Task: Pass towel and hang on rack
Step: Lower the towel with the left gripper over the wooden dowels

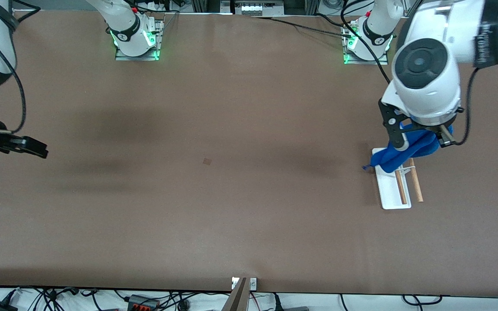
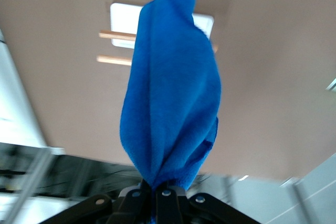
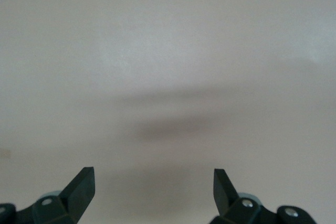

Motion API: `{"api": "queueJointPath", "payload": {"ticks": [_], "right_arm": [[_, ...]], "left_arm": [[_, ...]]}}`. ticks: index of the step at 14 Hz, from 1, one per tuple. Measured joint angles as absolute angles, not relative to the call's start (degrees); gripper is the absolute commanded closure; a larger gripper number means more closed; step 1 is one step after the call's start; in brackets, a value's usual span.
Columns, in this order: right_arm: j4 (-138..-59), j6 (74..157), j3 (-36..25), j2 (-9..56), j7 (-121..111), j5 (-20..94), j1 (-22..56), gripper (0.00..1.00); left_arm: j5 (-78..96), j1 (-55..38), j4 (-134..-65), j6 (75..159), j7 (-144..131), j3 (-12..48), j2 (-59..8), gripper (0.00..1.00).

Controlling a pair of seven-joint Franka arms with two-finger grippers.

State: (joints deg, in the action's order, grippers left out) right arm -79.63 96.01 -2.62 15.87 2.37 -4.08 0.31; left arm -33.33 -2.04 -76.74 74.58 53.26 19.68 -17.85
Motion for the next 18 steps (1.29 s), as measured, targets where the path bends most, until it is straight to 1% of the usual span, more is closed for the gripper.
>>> {"api": "queueJointPath", "payload": {"ticks": [2,4,6,8,11,13,15,18], "right_arm": [[-79.66,94.90,-3.72,15.30,0.52,-3.57,0.12,0.00],[-79.66,93.36,-3.90,14.72,0.03,-2.66,-0.04,0.00],[-80.08,92.46,-3.86,13.06,-0.04,-2.48,0.02,0.00],[-82.63,92.98,-3.84,10.62,-0.08,-2.43,0.03,0.00],[-91.44,98.80,-3.84,5.89,-0.11,-2.43,0.04,0.00],[-96.66,101.40,-3.84,3.31,-0.12,-2.43,0.04,0.00],[-98.74,102.07,-3.82,2.18,-0.15,-2.43,0.05,0.00],[-99.07,101.85,-3.73,1.55,-0.16,-2.43,0.12,0.00]], "left_arm": [[-25.90,-0.65,-76.69,73.31,44.87,17.70,-17.96,1.00],[-17.80,0.89,-78.25,73.81,38.30,16.08,-18.45,1.00],[-12.01,1.51,-81.57,78.43,36.40,12.47,-19.04,1.00],[-8.13,2.60,-85.59,84.21,36.58,10.27,-19.43,1.00],[-5.15,3.69,-94.18,95.31,37.18,9.06,-17.96,1.00],[-4.96,3.68,-98.29,99.83,39.52,7.99,-16.18,1.00],[-4.93,3.64,-100.31,102.75,44.26,5.63,-14.81,1.00],[-4.93,3.77,-101.17,106.19,51.92,2.09,-14.27,1.00]]}}
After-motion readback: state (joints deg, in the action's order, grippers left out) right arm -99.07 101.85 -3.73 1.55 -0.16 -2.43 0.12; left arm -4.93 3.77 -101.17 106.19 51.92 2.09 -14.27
